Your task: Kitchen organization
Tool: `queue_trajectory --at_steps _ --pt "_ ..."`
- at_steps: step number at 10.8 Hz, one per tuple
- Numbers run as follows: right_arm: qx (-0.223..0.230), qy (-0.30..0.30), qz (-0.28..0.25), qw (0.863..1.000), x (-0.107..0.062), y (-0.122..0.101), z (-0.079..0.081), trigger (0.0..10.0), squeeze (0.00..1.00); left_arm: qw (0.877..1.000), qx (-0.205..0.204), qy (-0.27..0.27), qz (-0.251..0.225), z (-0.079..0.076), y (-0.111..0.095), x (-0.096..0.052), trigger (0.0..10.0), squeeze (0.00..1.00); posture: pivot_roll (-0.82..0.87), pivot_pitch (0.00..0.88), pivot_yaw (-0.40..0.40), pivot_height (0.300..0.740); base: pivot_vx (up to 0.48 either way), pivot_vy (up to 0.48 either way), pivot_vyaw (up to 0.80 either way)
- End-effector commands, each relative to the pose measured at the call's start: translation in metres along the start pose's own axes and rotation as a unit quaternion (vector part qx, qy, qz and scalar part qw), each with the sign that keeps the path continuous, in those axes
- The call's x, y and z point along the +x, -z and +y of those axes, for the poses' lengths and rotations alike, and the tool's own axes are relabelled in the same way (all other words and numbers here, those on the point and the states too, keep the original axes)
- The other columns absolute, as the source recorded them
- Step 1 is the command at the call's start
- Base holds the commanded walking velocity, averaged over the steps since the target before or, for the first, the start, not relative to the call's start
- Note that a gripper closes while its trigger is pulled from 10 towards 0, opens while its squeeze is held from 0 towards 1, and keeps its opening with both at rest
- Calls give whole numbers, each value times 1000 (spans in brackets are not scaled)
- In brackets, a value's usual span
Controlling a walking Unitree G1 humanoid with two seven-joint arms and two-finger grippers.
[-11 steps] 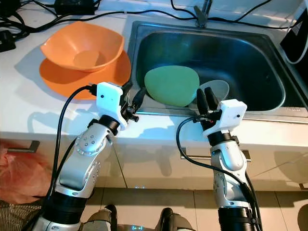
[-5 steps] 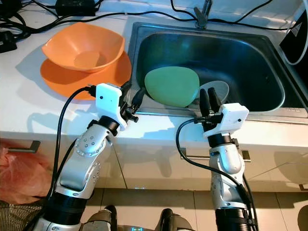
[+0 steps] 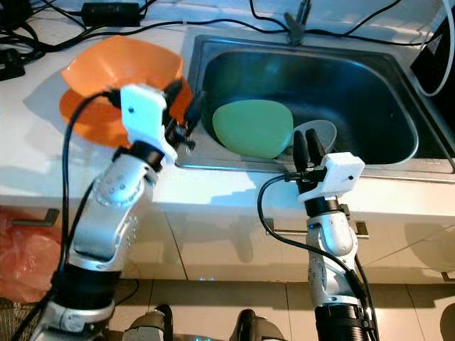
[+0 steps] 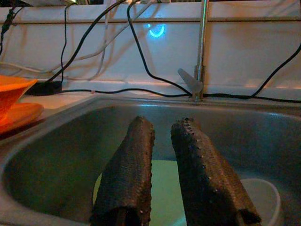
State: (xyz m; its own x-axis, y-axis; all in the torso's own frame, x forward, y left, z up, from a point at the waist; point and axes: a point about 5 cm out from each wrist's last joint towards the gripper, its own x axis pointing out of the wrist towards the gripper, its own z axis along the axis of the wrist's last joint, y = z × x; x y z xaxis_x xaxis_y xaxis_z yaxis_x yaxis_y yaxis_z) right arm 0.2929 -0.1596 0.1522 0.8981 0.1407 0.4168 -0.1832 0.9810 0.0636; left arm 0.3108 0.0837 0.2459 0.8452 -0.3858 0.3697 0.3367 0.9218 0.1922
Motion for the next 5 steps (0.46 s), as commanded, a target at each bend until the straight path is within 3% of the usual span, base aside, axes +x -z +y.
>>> queue_trajectory --at_steps 1,3,5 --pt "11 2 67 998 -13 26 4 10000 0 999 10 11 -34 2 -22 7 10000 0 164 173 -42 740 0 0 0" --pt "13 2 69 998 -12 28 6 10000 0 997 68 -31 -26 44 -39 22 10000 0 176 171 -35 740 0 0 0" --pt "15 2 70 997 -11 30 7 10000 0 989 119 -82 33 91 -36 33 10000 0 174 165 -24 740 0 0 0"
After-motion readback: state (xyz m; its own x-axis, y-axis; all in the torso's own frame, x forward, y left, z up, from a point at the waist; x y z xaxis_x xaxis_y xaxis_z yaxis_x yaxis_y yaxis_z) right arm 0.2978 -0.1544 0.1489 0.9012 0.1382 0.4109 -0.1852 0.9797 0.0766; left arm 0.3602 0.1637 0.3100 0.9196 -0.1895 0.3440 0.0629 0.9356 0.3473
